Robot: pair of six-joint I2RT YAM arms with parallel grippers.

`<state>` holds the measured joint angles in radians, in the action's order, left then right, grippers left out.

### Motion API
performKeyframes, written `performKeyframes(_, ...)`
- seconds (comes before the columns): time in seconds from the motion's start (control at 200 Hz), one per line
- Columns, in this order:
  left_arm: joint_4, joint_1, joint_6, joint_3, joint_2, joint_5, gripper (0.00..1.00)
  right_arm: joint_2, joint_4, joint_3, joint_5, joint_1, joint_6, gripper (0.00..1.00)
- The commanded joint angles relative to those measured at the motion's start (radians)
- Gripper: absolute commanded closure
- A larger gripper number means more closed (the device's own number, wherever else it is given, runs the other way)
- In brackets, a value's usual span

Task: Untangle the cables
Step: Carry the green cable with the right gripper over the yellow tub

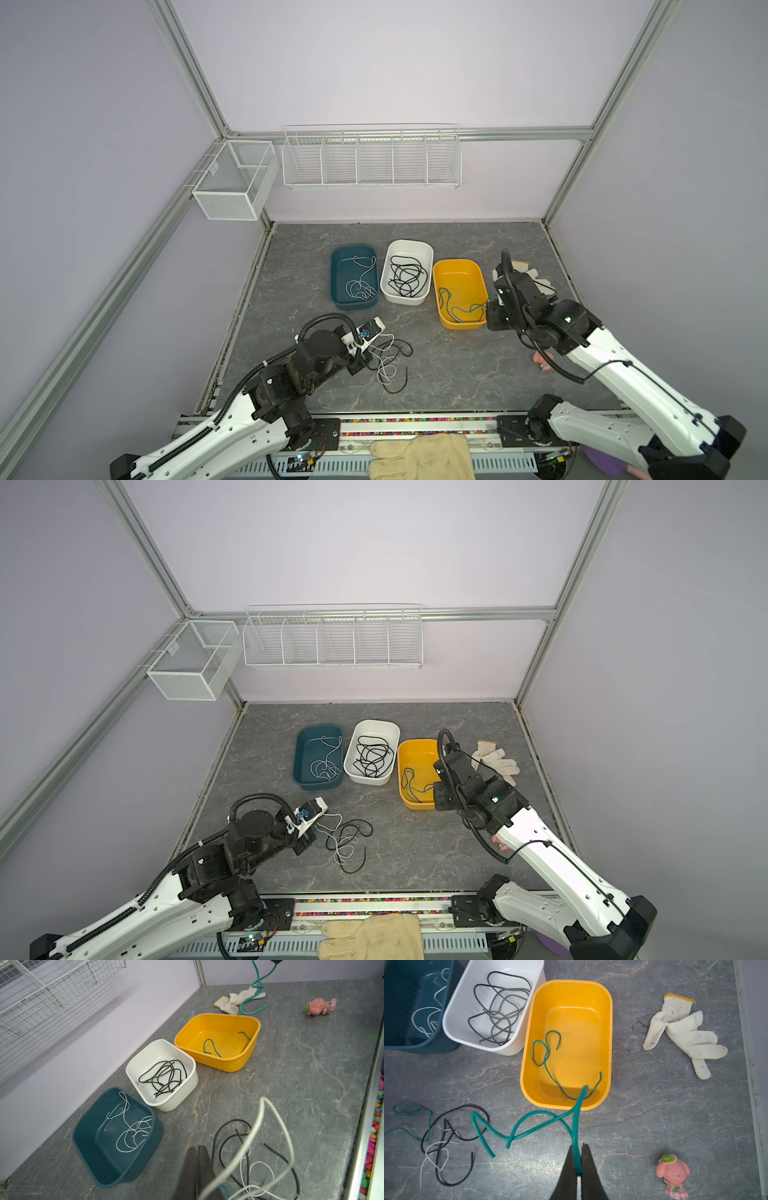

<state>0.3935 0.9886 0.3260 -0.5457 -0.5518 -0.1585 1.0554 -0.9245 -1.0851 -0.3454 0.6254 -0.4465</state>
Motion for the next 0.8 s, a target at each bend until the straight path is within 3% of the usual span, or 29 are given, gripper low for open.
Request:
performKeyframes(0.0,-0.080,0.002,0.035,0.041,0.031,-0.016,1.00,0.057,0.029,-0.027,0.099,-0.056,0.046,0.93)
performKeyframes(0.285,-0.098,0.002,0.031,0.094,0.035,-0.014,1.00,0.250,0.081,-0.076,0.183,-0.144,0.066,0.93)
performKeyframes(0.795,-0.107,0.003,0.041,0.107,0.021,0.001,1.00,0.551,0.128,-0.151,0.176,-0.225,0.069,0.94)
